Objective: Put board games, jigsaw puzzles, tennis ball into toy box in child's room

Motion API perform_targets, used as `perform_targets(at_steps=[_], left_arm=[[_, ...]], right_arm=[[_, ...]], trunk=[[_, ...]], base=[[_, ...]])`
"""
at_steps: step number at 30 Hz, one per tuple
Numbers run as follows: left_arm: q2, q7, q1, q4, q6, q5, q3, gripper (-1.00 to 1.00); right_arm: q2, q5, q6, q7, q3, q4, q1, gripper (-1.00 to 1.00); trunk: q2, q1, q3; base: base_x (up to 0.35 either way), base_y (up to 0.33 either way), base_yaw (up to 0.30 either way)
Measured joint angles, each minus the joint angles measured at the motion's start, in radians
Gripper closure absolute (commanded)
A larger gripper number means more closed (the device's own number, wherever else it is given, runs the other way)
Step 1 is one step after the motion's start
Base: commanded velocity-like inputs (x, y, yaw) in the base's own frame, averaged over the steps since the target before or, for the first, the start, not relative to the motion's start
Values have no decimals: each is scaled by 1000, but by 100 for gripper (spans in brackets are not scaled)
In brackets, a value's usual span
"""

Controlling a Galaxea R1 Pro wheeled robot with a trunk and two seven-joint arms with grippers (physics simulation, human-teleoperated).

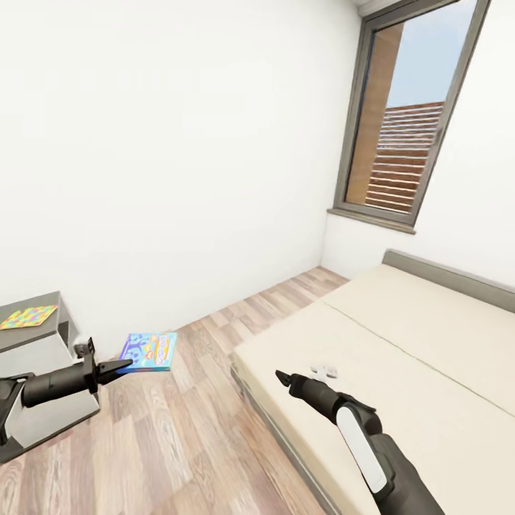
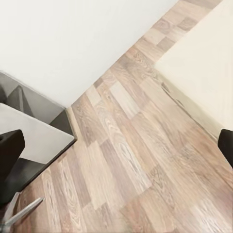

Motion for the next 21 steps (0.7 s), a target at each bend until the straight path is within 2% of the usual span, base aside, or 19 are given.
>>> perform_targets(at_steps=[10,21], left_arm=[[0,0,0,0,-1,0,1,100],[-1,0,0,0,-3,-1,0,100]], right_arm=[[4,1,0,0,1,0,0,-100],[4,1,0,0,1,0,0,-100]], trunk=[[0,0,0],[0,0,0]], base=[[303,138,292],[325,13,292]])
